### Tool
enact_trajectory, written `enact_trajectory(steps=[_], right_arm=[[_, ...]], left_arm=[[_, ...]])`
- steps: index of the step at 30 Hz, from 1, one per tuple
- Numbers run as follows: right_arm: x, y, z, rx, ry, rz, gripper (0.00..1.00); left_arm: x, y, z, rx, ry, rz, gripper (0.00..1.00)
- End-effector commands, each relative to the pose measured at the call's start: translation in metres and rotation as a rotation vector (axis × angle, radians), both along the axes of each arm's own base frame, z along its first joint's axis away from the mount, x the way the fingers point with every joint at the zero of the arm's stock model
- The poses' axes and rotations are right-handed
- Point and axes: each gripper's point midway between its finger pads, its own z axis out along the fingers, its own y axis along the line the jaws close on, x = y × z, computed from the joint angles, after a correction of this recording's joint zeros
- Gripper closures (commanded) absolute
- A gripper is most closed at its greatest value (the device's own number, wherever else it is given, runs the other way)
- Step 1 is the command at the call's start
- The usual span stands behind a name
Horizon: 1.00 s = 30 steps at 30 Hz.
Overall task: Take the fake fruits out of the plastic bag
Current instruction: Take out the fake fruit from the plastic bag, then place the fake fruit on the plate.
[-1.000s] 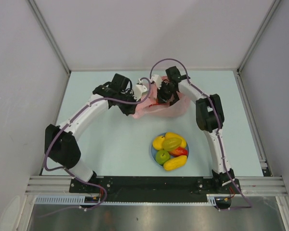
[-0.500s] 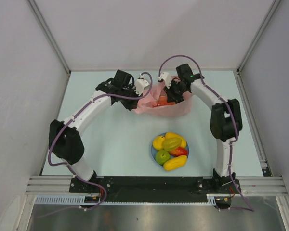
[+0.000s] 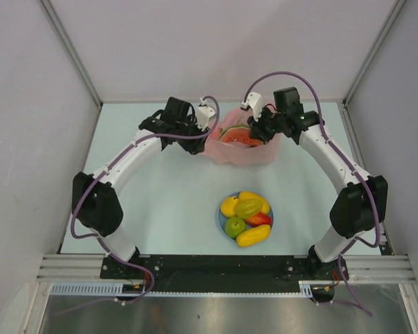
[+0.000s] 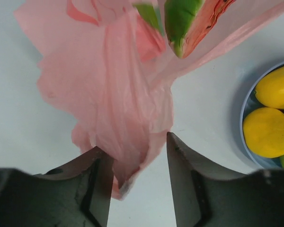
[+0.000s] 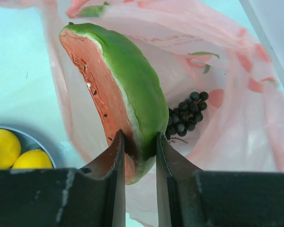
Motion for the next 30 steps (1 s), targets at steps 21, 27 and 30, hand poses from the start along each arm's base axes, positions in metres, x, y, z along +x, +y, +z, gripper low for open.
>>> enact_trajectory(steps=[21,27,30], right_arm=[[-0.090,0.028,0.065,0.494,0.584,-0.006,0.95],[-0.075,0.035,0.073,0.600,0.615,-0.104,0.95],[-0.061,0.039,0.074,0.678,0.669,-0.213,0.96]], left_arm=[[-0.084,-0.029,0.117,-0.680,0.268,-0.053,0.28],[-0.078,-0.042,0.118,-0.847,0.321,-0.033,0.31],[-0.057,-0.053,0.124,-0.932,0.290,0.028,0.31]])
